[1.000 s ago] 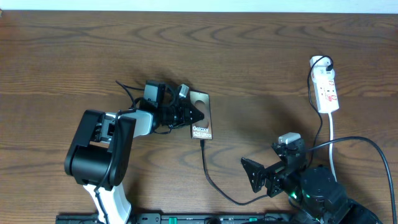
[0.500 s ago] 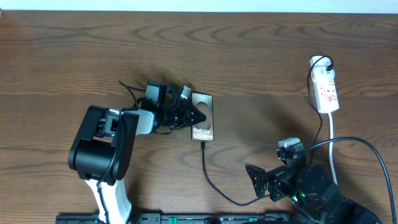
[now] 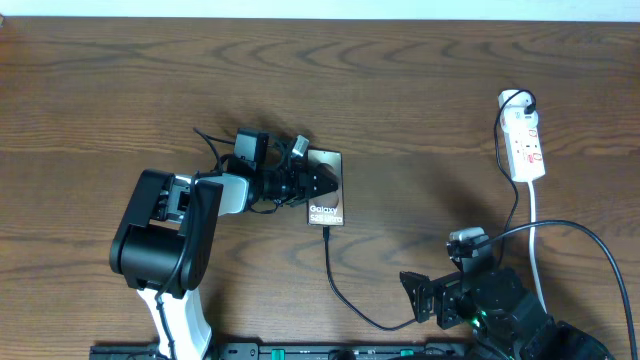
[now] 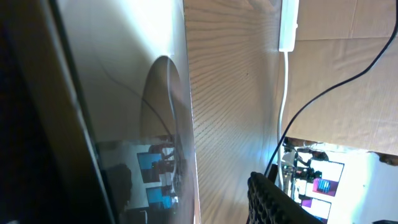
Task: Plug charger to phone and switch on socket
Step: 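Lay the phone flat on the table and open the left gripper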
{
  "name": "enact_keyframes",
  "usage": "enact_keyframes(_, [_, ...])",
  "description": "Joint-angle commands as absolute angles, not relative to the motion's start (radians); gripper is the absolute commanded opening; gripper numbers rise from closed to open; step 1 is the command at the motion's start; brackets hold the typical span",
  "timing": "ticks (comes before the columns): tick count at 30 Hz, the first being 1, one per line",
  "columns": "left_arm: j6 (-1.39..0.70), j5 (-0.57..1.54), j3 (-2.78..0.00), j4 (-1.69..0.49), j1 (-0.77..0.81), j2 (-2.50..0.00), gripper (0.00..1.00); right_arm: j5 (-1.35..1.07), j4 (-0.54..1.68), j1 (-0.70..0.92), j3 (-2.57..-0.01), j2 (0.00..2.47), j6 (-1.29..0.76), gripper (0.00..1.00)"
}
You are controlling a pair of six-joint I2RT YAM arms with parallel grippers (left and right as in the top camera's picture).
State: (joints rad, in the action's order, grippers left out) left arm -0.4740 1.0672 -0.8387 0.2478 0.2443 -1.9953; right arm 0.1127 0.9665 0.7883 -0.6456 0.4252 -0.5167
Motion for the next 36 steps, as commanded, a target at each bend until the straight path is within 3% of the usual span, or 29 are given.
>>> enact_keyframes(1, [-0.489,0.896,-0.816,0.223,0.245,-2.038,0.54,0.121,0.983,0.783,-0.659,0.424,-0.564,0.99])
enact_keyframes(7, [-0.492,0.873,-0.816,0.205,0.245,-2.031,0.61,0.117,0.988,0.783,-0.659,0.424,-0.565,0.99])
enact_keyframes(17, [-0.487,0.809,-0.816,0.136,0.232,-2.01,0.64,0.118,0.988,0.783,-0.658,0.424,-0.565,0.99])
enact_keyframes(26, [-0.455,0.795,-0.82,0.131,0.23,-2.01,0.75,0.118,0.987,0.783,-0.658,0.424,-0.586,0.99])
enact_keyframes(36, [-0.377,0.721,-0.907,-0.056,0.254,-2.01,0.78,0.118,0.987,0.783,-0.658,0.424,-0.643,0.99])
